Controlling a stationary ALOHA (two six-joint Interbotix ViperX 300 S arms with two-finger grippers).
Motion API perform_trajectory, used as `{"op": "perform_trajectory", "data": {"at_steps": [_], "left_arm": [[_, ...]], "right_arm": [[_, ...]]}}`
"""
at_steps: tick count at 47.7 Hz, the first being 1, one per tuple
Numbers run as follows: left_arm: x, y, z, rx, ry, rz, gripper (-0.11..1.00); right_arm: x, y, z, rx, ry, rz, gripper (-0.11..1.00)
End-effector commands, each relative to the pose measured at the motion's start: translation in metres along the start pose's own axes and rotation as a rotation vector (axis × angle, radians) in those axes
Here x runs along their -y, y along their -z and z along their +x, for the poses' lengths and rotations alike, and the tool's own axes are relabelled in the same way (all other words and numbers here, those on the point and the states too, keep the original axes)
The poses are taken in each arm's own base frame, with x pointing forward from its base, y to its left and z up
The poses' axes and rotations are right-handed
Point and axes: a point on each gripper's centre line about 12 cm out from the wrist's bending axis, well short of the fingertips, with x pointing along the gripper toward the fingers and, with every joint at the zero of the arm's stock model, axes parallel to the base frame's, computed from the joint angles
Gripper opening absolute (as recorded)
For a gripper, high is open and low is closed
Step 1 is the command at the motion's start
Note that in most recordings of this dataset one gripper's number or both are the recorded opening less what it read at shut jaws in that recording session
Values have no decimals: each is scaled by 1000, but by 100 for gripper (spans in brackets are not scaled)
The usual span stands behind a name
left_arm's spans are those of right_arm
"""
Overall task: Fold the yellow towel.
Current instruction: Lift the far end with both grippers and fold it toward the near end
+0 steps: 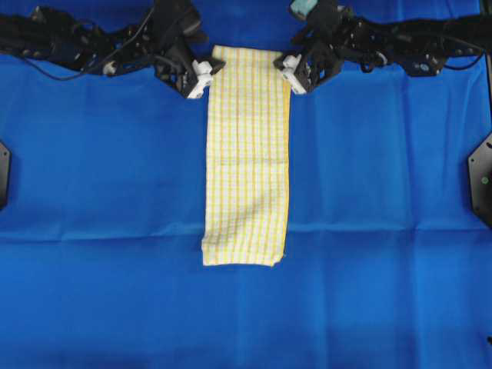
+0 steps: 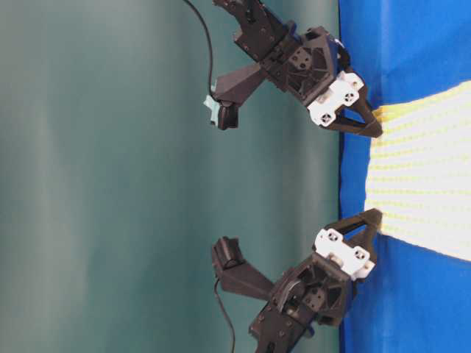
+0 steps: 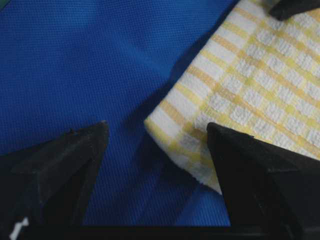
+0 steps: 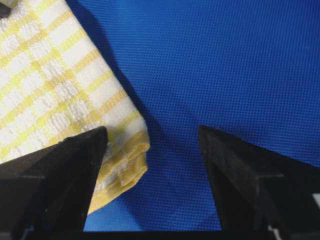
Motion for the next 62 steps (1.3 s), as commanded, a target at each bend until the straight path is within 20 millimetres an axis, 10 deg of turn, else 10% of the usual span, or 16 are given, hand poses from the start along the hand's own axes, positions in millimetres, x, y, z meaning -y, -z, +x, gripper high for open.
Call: {"op": "perform_trajectory", "data": {"at_steps": [1, 8, 18, 47, 62], "left_arm": [[-2, -12, 3, 36, -4, -9, 72], [-3, -8, 5, 25, -6, -9, 51], [-3, -4, 6, 14, -7, -9, 4], [-3, -16, -1, 43, -5, -11, 4], [4, -41, -26, 93, 11, -3, 4]], "right_arm": [[-2, -8, -2, 27, -5, 24, 74], [-3, -7, -2, 22, -6, 27, 62], [-5, -7, -1, 25, -11, 7, 10], [-6, -26, -3, 80, -20, -42, 5], [-14, -49, -35, 142, -41, -49, 5]]}}
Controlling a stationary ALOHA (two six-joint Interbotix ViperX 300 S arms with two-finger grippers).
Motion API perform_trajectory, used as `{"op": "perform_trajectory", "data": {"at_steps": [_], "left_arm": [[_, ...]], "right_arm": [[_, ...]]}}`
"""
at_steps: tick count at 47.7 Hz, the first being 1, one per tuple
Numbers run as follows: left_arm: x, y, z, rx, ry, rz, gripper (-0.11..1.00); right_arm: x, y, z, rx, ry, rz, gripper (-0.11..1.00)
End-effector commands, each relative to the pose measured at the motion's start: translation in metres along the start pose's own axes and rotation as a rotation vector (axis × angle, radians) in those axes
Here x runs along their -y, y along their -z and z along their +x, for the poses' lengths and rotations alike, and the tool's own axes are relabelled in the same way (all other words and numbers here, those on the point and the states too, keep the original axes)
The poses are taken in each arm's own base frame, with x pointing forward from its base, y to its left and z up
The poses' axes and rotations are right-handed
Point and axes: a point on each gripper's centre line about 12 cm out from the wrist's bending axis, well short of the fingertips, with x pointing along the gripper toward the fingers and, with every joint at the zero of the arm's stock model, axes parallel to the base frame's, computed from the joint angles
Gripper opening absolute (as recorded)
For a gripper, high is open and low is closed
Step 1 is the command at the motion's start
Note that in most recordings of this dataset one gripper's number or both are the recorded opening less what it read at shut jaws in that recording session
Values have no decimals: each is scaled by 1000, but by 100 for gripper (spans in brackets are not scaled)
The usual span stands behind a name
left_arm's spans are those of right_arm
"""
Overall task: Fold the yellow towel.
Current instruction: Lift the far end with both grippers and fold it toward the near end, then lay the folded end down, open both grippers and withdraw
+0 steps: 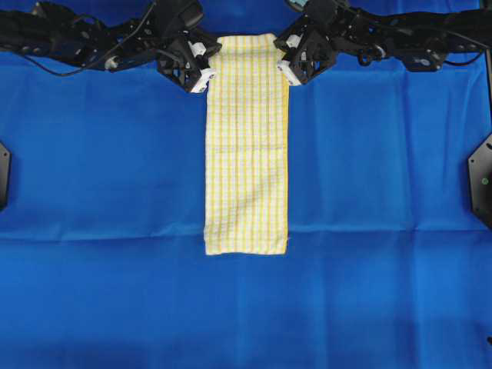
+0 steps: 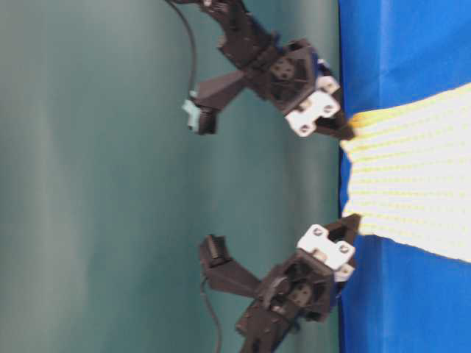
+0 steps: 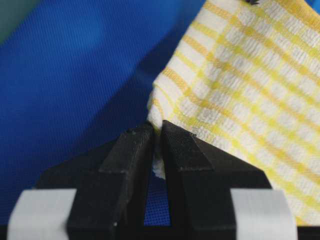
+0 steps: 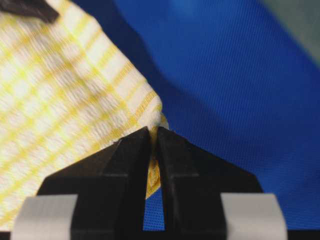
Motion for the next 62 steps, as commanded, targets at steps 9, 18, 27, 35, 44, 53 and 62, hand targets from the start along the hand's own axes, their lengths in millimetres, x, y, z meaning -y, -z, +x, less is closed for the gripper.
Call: {"op": "perform_trajectory", "data": {"at_steps": [9, 18, 27, 35, 44, 53, 62], "left_arm": [[10, -36, -25, 94, 22, 7, 4], [16, -37, -29, 91, 36, 16, 4], [35, -30, -34, 73, 75, 33, 4], [58, -20, -45, 58, 126, 62, 4], [92, -5, -65, 40, 207, 100, 4], [124, 14, -87, 14, 292, 104, 4], [157, 37, -104, -29, 379, 113, 4]], "right_arm": [[-10, -30, -33, 82, -28, -21, 5], [-15, -29, -37, 80, -38, -23, 5], [-27, -20, -42, 65, -63, -32, 5], [-47, -5, -55, 49, -110, -59, 5], [-73, 18, -71, 20, -175, -87, 5], [-101, 42, -86, -16, -245, -110, 5], [-126, 67, -99, -57, -312, -150, 5]]}}
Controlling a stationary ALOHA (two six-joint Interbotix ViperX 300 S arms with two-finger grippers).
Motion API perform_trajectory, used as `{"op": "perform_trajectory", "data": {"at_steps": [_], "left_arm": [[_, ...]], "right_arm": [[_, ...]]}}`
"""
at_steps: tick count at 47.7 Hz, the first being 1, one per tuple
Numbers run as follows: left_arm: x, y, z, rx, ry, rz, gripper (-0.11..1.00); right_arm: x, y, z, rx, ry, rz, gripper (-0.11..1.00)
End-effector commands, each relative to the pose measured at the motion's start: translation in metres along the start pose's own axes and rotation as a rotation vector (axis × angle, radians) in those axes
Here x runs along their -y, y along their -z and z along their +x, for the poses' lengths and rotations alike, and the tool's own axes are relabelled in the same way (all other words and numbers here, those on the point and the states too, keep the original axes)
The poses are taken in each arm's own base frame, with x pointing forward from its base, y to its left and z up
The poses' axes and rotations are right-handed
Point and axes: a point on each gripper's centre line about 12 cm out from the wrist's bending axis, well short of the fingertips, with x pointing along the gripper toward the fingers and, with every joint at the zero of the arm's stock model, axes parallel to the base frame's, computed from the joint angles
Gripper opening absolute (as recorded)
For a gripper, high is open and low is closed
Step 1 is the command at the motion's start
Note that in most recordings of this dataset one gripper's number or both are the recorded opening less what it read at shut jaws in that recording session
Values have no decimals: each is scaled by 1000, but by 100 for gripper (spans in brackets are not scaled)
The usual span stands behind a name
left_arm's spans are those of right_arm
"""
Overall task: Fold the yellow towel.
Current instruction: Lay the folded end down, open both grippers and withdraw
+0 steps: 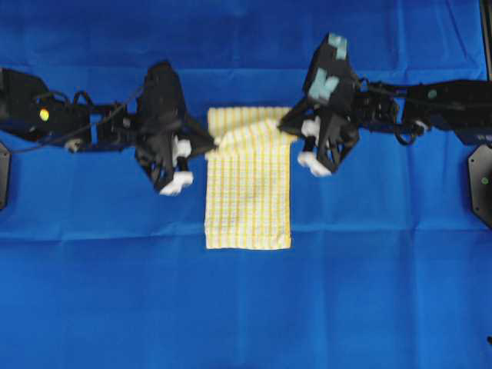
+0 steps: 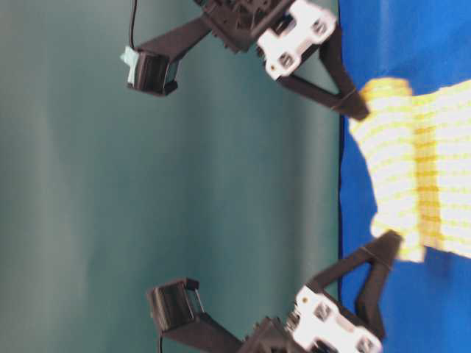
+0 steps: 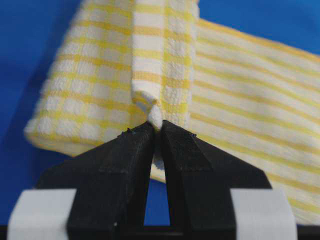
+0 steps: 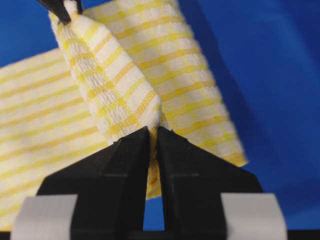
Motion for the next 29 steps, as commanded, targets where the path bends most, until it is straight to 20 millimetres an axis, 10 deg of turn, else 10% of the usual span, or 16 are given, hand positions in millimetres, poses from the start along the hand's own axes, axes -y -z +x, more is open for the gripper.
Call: {"op": "perform_trajectory", "data": {"at_steps": [1, 29], "left_arm": [[19, -4, -7, 26, 47, 7, 4], [83, 11, -10, -3, 192, 80, 4]], "right_arm": [[-15, -1, -7, 21, -38, -9, 5], [-62, 22, -13, -11, -149, -73, 5]]}}
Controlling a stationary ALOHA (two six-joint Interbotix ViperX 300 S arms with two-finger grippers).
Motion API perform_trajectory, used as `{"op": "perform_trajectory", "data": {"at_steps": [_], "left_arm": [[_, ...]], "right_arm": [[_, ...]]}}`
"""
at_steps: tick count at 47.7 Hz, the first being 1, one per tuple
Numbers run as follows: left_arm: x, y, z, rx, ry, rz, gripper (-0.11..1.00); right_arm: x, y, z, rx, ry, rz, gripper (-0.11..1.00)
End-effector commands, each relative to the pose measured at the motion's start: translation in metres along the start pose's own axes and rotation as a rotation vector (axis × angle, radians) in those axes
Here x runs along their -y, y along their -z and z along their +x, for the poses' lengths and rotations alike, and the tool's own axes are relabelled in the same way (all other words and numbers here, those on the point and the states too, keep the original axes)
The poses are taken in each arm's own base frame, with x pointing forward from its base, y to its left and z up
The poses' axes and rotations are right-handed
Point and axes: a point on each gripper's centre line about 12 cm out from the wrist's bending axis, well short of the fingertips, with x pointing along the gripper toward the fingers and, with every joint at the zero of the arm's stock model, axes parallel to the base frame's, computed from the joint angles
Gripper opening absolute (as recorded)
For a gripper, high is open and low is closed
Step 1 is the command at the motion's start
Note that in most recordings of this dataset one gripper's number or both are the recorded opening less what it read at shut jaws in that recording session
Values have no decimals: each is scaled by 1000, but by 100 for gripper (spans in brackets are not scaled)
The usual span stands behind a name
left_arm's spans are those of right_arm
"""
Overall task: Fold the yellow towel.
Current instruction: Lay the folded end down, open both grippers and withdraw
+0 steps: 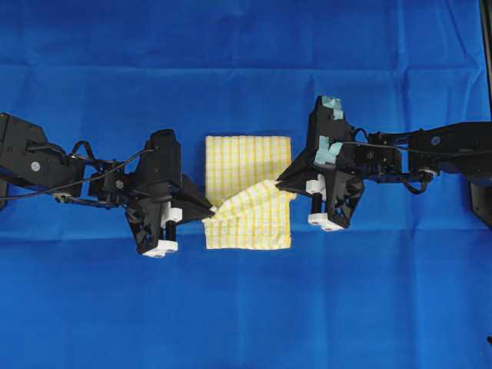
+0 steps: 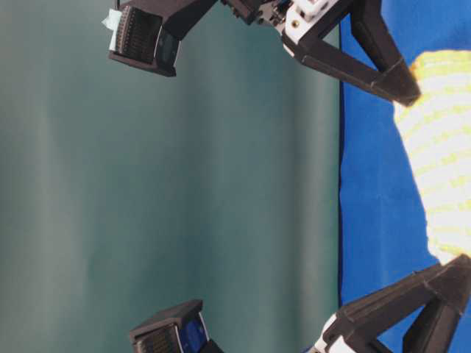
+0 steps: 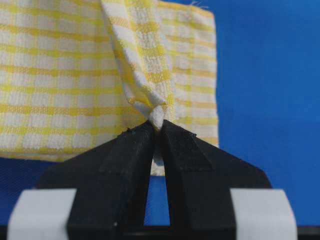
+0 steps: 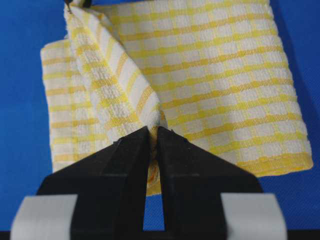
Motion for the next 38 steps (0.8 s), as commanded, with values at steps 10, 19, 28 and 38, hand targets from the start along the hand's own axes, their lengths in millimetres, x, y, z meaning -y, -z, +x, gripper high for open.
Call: {"op": "perform_trajectory", "data": {"at_steps": [10, 19, 28, 38], "left_arm": [[9, -10, -1, 31, 21, 13, 4], [8, -8, 0, 26, 20, 21, 4], [8, -3, 4, 6, 19, 24, 4], [10, -3, 5, 4, 21, 27, 4]], "right_arm": [[-7, -4, -3, 19, -18, -4, 5], [-5, 3, 5, -2, -10, -7, 5], [-11, 10, 13, -13, -20, -21, 5], [-11, 10, 14, -13, -20, -19, 5]]}}
